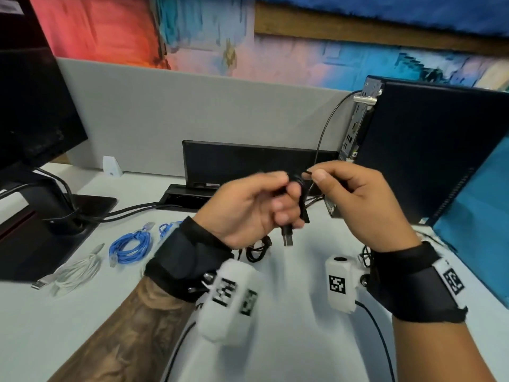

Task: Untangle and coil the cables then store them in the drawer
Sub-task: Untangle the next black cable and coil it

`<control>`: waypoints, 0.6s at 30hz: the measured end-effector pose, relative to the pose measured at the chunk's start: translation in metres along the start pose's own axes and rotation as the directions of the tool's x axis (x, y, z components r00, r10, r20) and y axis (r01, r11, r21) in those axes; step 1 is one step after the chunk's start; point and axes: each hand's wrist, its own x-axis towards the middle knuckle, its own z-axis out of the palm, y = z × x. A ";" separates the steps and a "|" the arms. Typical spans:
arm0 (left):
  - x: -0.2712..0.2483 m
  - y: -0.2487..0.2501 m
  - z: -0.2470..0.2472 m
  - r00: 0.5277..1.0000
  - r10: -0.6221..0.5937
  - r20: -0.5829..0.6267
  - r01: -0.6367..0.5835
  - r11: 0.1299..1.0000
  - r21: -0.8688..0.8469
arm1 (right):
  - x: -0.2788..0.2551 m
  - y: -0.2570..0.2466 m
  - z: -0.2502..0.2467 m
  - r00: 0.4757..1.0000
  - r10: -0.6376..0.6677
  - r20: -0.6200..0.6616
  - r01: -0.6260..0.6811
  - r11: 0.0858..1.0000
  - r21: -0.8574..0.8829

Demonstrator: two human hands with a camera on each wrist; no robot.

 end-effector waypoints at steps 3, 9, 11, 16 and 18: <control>-0.002 0.013 -0.006 0.990 0.133 -0.048 -0.141 0.917 -0.373 | 0.000 0.004 0.011 0.991 0.073 0.113 -0.074 0.997 0.003; 0.006 0.015 -0.013 0.850 0.269 -0.453 -0.474 0.766 -0.435 | -0.005 -0.001 0.017 0.901 0.216 0.376 -0.186 0.976 -0.116; 0.009 0.012 -0.015 0.806 0.280 -0.522 -0.523 0.750 -0.405 | -0.006 -0.005 0.012 0.873 0.255 0.415 -0.215 0.966 -0.142; 0.014 0.002 -0.021 0.693 0.422 -0.584 -0.564 0.822 -0.075 | -0.011 -0.017 0.006 0.841 0.270 0.468 -0.157 0.951 -0.266; 0.011 0.000 -0.029 0.566 0.622 -0.542 -0.515 0.780 0.356 | -0.013 -0.025 -0.001 0.840 0.252 0.481 -0.129 0.953 -0.273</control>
